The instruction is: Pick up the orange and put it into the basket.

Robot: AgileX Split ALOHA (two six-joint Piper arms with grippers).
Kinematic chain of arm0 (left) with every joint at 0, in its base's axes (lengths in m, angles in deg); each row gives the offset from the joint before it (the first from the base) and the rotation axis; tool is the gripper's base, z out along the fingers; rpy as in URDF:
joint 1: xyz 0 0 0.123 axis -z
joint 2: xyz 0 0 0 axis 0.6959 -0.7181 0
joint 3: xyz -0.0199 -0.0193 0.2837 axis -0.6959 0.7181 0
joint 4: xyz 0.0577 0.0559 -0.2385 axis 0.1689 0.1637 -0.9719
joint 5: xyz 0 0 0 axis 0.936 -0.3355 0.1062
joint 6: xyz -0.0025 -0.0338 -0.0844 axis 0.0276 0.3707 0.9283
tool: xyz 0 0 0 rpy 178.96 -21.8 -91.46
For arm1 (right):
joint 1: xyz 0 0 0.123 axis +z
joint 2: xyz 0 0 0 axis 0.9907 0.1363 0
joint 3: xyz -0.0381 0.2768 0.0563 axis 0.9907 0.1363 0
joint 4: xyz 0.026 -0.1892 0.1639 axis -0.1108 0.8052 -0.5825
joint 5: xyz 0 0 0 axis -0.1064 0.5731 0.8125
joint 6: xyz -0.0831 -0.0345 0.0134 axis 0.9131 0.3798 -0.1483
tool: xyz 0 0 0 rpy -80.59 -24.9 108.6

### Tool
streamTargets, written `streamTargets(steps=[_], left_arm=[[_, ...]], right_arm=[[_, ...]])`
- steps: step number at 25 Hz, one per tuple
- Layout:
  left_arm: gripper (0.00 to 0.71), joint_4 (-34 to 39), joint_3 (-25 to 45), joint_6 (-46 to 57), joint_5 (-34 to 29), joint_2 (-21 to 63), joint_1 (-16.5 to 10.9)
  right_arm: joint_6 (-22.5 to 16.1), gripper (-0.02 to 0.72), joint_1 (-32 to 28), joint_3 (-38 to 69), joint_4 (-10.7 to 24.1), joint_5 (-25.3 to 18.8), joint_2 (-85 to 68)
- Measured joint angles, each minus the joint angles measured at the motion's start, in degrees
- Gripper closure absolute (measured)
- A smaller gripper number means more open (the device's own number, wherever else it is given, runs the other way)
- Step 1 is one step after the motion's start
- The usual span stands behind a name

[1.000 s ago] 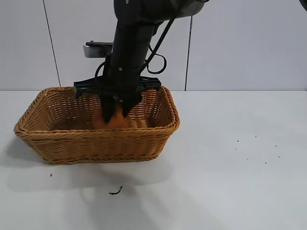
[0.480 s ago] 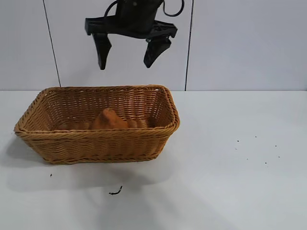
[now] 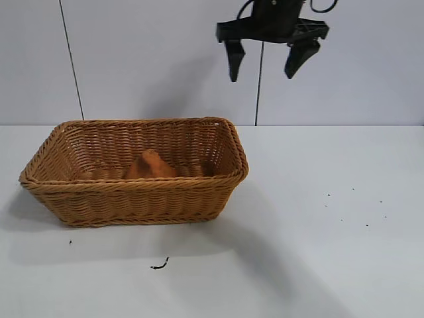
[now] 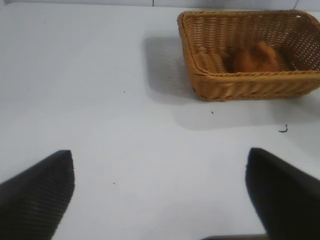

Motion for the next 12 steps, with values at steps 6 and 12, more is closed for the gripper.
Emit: streamTargets(steps=[6,12], left_arm=[[0.044,0.0,0.0,0.0,0.0,0.0,0.0],[0.044,0.0,0.0,0.0,0.0,0.0,0.0]], right_arm=[[-0.05,0.03,-8.0,0.0,-0.98,0.0,0.0],[-0.05,0.03,-12.24,1.22,-3.67,0.0,-0.41]])
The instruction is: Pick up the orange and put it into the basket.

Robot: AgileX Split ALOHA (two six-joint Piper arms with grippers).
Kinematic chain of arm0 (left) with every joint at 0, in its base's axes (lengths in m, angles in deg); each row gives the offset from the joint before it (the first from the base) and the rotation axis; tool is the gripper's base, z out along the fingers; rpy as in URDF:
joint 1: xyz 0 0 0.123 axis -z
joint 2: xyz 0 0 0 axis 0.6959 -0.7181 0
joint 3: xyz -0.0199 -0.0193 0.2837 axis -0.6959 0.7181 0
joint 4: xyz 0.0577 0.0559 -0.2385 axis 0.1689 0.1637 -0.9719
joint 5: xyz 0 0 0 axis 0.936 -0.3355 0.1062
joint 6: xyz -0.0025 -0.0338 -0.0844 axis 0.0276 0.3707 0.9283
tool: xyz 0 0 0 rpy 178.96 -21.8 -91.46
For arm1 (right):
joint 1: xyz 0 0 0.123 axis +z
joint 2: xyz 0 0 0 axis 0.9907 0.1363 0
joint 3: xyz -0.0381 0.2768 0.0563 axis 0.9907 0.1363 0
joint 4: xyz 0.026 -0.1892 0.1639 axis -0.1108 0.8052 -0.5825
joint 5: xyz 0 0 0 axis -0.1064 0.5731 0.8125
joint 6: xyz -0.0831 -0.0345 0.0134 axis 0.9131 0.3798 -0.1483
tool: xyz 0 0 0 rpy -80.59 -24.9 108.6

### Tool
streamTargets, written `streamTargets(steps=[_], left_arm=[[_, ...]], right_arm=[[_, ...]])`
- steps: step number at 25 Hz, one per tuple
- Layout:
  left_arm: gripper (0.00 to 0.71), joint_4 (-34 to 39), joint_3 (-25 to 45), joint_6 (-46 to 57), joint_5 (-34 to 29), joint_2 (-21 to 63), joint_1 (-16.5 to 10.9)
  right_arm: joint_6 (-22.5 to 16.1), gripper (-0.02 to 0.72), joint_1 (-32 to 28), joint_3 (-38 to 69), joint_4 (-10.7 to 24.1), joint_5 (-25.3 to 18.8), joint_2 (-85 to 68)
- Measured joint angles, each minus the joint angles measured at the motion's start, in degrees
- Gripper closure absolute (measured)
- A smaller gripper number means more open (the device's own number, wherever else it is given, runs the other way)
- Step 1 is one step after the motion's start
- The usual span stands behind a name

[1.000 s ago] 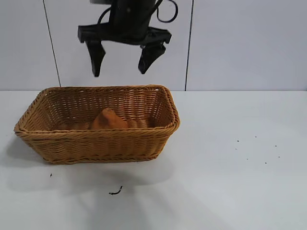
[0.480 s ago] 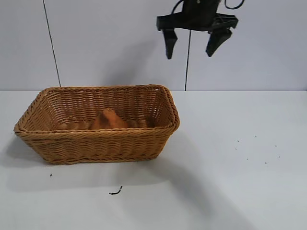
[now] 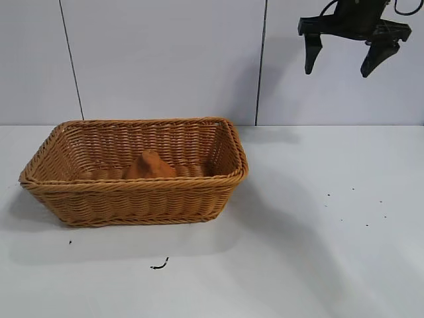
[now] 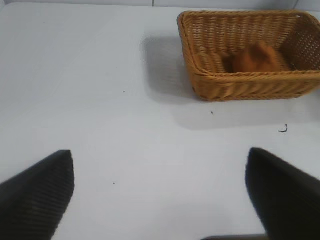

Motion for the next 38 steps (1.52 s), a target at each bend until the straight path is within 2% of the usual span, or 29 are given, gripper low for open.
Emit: streamTargets(steps=[4,9,26,33,38], left_arm=[[0.044,0.0,0.0,0.0,0.0,0.0,0.0],[0.044,0.0,0.0,0.0,0.0,0.0,0.0],[0.044,0.0,0.0,0.0,0.0,0.0,0.0],[0.044,0.0,0.0,0.0,0.0,0.0,0.0],[0.044,0.0,0.0,0.0,0.0,0.0,0.0]], right_arm=[[0.0,0.03,0.0,6.85,0.26,0.05,-3.46],[0.11,0.03,0.0,20.59,0.64,0.1,-12.87],[2.72,0.03,0.16,78.48,0.28,0.41,-63.76],[5.89,0.03,0.16,96.32,-0.64,8.35,-85.2],[7.58,0.03,0.16,104.68,-1.81,10.83,-101.02]])
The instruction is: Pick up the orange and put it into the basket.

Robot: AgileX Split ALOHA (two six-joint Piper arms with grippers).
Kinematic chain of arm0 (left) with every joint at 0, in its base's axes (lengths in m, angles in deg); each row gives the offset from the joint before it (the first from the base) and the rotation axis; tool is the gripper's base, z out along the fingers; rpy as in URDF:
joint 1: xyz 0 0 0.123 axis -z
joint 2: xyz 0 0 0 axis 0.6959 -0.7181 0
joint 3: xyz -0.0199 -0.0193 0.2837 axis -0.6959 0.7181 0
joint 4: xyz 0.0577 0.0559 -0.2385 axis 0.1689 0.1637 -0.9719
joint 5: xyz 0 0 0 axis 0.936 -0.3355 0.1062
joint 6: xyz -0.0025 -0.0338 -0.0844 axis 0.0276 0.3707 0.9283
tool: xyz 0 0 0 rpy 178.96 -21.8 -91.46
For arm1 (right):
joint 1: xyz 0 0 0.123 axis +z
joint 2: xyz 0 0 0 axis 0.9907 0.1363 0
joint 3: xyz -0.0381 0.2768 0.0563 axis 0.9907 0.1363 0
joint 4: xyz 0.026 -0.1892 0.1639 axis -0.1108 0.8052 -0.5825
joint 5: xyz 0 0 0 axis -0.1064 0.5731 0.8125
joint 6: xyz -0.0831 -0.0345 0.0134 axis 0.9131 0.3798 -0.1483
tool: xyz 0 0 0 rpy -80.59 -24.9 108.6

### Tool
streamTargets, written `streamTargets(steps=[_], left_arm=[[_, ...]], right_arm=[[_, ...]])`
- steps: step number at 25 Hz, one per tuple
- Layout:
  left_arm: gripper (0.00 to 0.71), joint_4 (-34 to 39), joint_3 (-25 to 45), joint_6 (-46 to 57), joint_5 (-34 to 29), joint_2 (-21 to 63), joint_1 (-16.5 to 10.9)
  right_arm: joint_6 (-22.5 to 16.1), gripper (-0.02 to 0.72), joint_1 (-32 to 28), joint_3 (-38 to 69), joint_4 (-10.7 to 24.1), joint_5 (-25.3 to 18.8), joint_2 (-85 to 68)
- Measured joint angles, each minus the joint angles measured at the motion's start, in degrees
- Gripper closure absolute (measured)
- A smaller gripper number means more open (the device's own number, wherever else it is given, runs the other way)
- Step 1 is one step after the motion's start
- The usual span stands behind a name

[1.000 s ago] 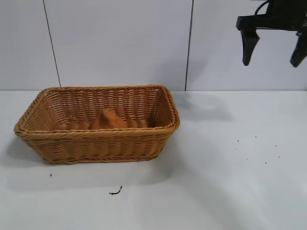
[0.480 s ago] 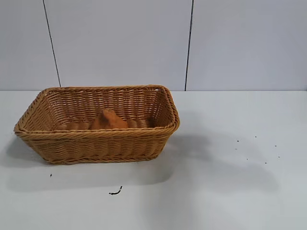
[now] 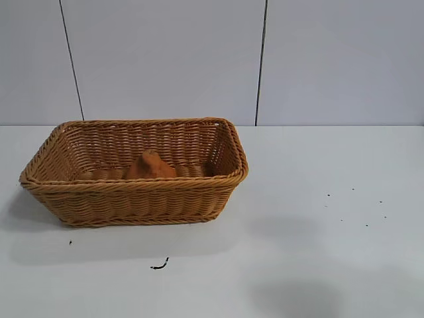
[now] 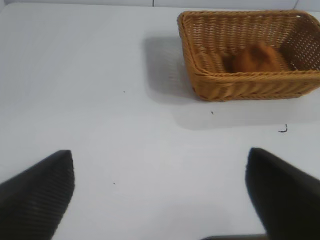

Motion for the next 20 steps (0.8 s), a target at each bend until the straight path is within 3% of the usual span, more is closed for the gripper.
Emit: streamTargets(steps=[14,20], left_arm=[[0.044,0.0,0.0,0.0,0.0,0.0,0.0],[0.044,0.0,0.0,0.0,0.0,0.0,0.0]], right_arm=[[0.08,0.03,0.0,1.04,-0.28,0.67,-31.55],[0.13,0.03,0.0,1.1,-0.28,0.67,-33.51]])
